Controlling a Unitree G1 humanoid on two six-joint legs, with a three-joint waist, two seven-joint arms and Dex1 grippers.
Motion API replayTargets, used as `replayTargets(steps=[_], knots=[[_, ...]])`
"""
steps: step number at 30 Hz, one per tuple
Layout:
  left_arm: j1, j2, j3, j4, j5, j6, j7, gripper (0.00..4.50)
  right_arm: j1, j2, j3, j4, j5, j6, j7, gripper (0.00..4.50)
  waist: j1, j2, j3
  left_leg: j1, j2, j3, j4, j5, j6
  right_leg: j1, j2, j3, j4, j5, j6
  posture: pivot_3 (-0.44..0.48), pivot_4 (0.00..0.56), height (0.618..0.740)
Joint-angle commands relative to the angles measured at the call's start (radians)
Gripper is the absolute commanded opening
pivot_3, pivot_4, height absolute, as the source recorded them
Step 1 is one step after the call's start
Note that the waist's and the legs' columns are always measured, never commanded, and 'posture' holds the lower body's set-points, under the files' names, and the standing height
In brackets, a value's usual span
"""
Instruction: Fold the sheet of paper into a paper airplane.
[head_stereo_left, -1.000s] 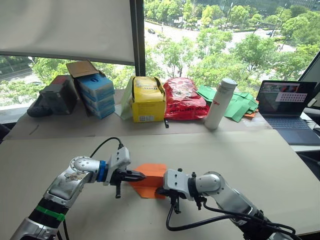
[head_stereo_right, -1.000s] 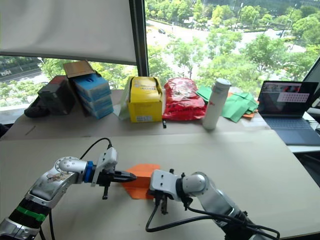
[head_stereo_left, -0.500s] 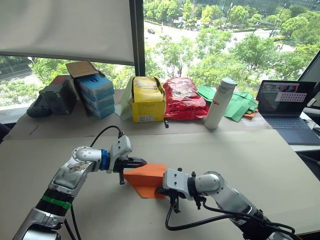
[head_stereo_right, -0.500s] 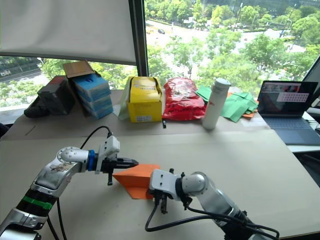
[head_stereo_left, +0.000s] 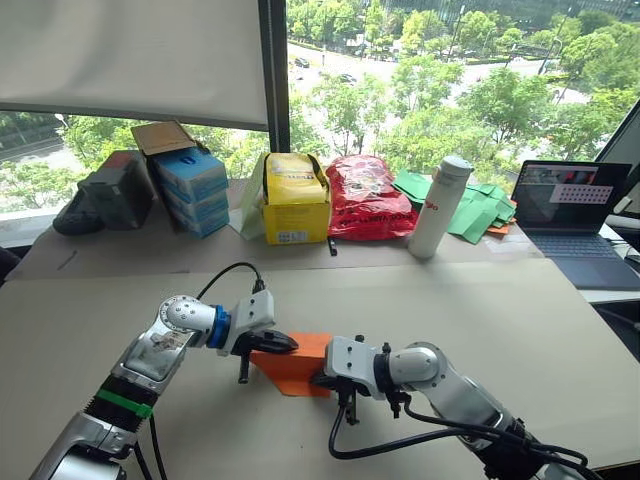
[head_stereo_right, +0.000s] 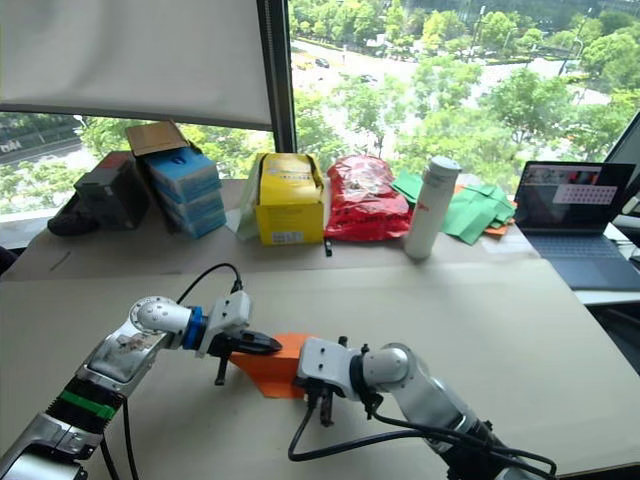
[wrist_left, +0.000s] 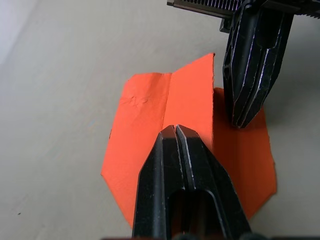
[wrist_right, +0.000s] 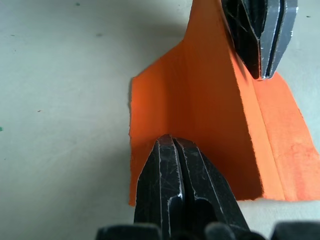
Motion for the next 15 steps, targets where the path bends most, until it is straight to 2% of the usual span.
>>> replayTargets(steps=[1,9,15], knots=[[0.019,0.014,0.019,-0.053,-0.016,0.016,0.0,0.0,0.015,-0.014,-0.001,0.017,-0.031,0.04,-0.02,0.02,0.001,0.0,0.0,0.0,0.0,0.0,0.0,0.0,0.0,0.0,0.0,0.0,0.0,0.0,0.0,0.0,0.15,0.74],[0.058,0.01,0.028,-0.113,-0.019,0.03,0.015,0.0,0.039,-0.05,-0.025,-0.053,-0.012,0.091,-0.02,0.02,0.007,0.0,0.0,-0.001,0.0,0.0,0.001,-0.001,0.001,0.0,-0.001,0.0,0.0,0.0,0.0,0.0,0.15,0.74],[0.1,0.013,0.033,-0.182,-0.011,0.005,0.039,0.0,0.07,-0.112,-0.074,-0.172,0.039,0.202,0.003,0.02,0.008,0.0,0.0,-0.004,0.0,-0.001,0.005,-0.001,0.001,0.0,-0.002,-0.001,-0.001,0.0,0.002,0.0,0.15,0.74]])
